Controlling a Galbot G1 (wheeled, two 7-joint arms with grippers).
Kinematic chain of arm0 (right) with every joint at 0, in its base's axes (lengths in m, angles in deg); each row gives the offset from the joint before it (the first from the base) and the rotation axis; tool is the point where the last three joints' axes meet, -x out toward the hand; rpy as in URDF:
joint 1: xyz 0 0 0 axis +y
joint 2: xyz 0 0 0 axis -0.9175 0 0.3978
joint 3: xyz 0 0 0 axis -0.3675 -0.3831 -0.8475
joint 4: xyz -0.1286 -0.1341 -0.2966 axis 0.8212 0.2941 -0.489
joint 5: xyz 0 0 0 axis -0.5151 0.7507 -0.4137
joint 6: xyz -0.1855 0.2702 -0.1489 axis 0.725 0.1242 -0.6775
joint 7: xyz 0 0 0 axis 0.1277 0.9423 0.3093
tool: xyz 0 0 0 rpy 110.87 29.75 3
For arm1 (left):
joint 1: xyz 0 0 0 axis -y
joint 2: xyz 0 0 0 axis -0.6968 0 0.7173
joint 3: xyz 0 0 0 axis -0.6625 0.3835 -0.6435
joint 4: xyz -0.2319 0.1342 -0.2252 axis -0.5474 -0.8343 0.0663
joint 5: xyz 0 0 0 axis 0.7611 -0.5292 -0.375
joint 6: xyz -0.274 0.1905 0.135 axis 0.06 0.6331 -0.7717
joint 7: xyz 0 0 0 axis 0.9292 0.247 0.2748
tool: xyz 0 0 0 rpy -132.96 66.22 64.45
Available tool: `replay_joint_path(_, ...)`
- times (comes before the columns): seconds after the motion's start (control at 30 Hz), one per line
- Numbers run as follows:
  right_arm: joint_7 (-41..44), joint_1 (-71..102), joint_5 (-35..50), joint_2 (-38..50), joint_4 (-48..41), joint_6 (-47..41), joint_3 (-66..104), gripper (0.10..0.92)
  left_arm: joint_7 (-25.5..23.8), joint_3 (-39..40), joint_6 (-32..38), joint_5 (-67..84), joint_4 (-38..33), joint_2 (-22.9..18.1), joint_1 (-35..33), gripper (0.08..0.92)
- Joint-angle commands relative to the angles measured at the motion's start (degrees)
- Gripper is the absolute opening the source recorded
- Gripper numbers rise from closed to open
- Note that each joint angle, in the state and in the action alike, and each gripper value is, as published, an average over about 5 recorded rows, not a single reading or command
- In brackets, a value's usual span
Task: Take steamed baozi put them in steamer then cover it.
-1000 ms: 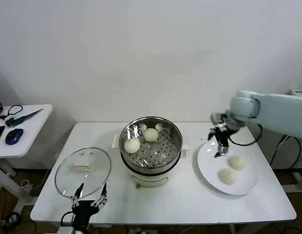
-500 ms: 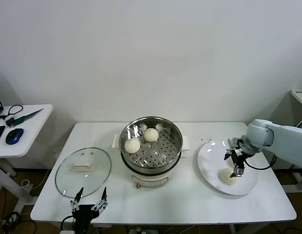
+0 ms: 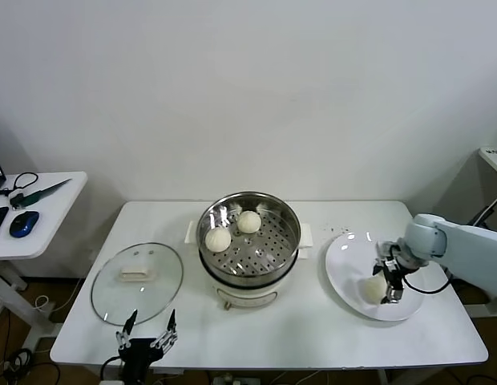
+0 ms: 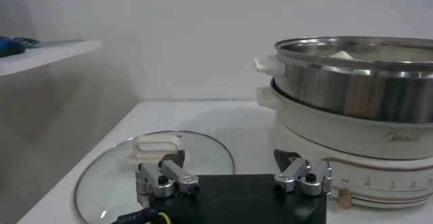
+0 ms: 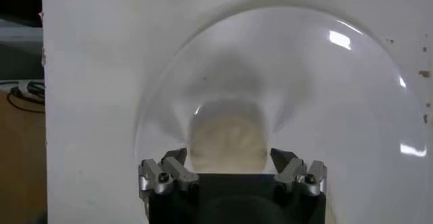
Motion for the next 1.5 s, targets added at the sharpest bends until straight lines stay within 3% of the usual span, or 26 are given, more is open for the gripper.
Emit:
replay_joint_path(0.03,-0.4,1.8,-1.5,0.0,-0.5,-0.2,1.6,0.748,0.0,0.1,0.0,-0.1,0.1,-0.1,0.0,0.823)
replay_joint_path(0.17,-0.2,-0.2,-1.8,0.0,0.0,-0.1,0.6,0.696,0.0,0.2,0.0,-0.2,0.0,-0.1,0.0,0.823)
replay_joint_path(0.43,3.8,-19.5,-1.9,-2.1,3.0,5.2,-11.2,0.687,0.1,0.4,-0.1,-0.2,-0.2,-0.2,0.0,0.823)
replay_joint_path(0.6,7.6,-40.5,4.5,-9.5,5.5,13.6,-22.9,0.687,0.1,0.8,-0.2,-0.5,-0.3,-0.2,0.1,0.823)
replay_joint_path(0.8,9.3,-53.6,7.7,-20.0,11.4,23.1,-23.1,0.687,0.0,1.1,-0.3,-0.7,-0.6,-0.3,0.2,0.823)
replay_joint_path(1.13,3.5,-49.8,-4.3,-33.4,22.4,28.6,-17.8,0.687,0.0,1.0,-0.2,-0.7,-1.0,-0.2,0.3,0.823)
replay_joint_path(1.3,0.0,-41.4,-11.6,-38.2,21.0,30.1,-16.7,0.687,0.1,0.4,-0.1,-0.3,-1.0,-0.2,0.1,0.823)
replay_joint_path(1.5,-2.0,-33.7,-14.2,-40.9,17.7,30.5,-16.2,0.687,0.2,-0.1,0.2,0.3,-1.1,-0.1,-0.3,0.823)
